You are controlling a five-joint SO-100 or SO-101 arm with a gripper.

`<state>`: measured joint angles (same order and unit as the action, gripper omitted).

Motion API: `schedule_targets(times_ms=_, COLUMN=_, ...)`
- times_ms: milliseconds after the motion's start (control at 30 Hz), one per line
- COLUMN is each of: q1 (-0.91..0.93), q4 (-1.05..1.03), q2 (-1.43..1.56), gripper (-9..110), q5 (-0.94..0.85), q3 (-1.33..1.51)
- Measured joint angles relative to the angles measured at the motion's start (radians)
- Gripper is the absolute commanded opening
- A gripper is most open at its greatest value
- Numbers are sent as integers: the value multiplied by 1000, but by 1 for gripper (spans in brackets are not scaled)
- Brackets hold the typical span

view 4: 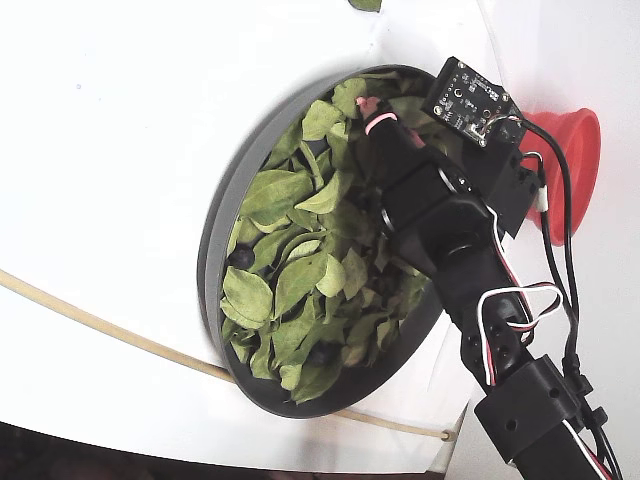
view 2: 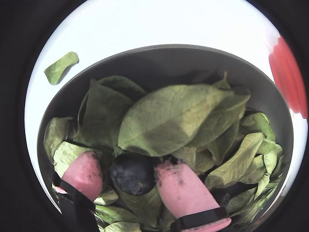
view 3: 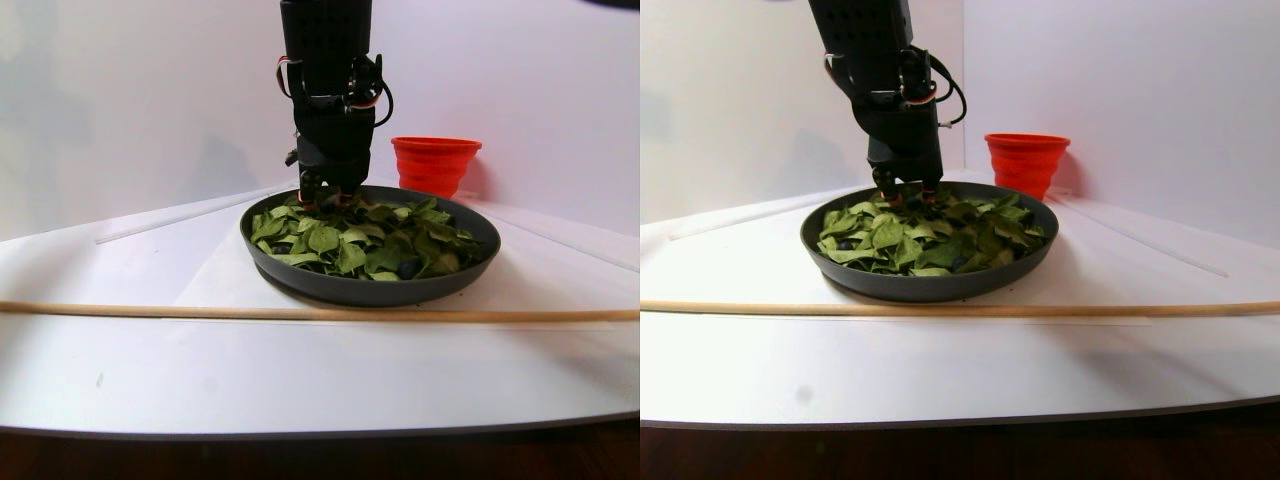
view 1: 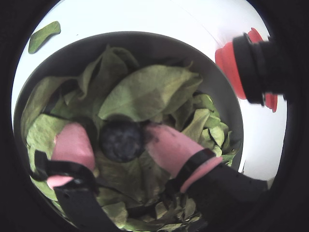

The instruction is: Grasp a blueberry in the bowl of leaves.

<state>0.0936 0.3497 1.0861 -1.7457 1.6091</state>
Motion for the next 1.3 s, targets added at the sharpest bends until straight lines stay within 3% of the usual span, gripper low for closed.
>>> schedule_targets(times_ms=1300, q1=6, q4=20, q2=69, gripper=15, q5=-40, q3=77)
